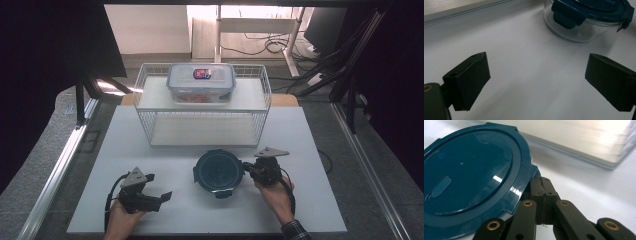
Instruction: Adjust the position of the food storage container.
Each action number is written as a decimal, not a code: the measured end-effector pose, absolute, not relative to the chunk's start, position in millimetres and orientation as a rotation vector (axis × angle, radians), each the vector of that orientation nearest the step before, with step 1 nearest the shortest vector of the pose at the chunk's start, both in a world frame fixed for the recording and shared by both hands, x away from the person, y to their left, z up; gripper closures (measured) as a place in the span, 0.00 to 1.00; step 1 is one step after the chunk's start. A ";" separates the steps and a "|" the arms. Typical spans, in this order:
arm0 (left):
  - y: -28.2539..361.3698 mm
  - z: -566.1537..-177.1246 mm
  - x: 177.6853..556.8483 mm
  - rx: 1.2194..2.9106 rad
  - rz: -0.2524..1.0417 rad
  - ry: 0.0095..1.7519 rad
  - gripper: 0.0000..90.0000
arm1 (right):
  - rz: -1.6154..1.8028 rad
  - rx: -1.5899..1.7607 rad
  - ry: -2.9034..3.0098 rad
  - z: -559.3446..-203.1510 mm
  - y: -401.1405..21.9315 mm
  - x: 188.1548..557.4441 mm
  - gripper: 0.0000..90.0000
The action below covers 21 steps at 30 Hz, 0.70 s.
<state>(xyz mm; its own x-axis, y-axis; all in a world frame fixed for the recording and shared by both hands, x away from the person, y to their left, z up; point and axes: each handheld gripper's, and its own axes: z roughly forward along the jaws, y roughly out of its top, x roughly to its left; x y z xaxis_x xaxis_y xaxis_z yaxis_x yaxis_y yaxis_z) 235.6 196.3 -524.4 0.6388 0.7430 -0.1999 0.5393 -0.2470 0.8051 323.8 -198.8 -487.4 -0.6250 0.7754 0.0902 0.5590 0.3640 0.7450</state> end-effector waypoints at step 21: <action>198.9 -523.3 232.5 1.934 0.270 1.015 0.06 | 1.175 1.065 2.432 -485.6 -179.1 301.7 0.84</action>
<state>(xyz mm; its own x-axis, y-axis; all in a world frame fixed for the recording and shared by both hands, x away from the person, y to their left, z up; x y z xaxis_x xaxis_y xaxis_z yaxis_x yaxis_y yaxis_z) 232.5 198.9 -523.3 0.6383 0.7429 -0.2014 0.5450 -0.2515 0.7998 301.7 -179.1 -485.6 -0.7062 0.7016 0.0951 0.5105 0.4115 0.7550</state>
